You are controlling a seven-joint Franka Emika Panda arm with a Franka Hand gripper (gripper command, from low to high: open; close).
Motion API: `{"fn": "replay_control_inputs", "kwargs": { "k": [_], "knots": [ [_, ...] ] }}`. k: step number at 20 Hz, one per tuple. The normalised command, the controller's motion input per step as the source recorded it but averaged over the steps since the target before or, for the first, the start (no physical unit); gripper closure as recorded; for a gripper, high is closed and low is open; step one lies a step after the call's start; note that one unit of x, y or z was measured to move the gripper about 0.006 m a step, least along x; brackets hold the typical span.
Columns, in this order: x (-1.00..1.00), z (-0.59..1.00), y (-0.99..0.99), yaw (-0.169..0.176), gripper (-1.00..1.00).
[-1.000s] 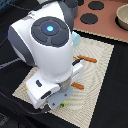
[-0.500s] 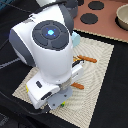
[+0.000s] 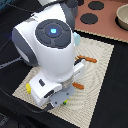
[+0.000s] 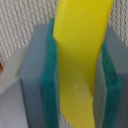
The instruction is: Interact with the objects in diverse but meaningful ways.
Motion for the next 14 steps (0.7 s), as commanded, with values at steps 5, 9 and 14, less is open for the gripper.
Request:
{"fn": "replay_control_inputs", "kwargs": {
  "k": [5, 9, 14],
  "knots": [
    [-0.01, -0.05, 0.0, 0.014, -1.0],
    [-0.01, -0.01, 0.0, 0.0, -1.0],
    [0.0, 0.0, 0.0, 0.0, -1.0]
  ]
}}
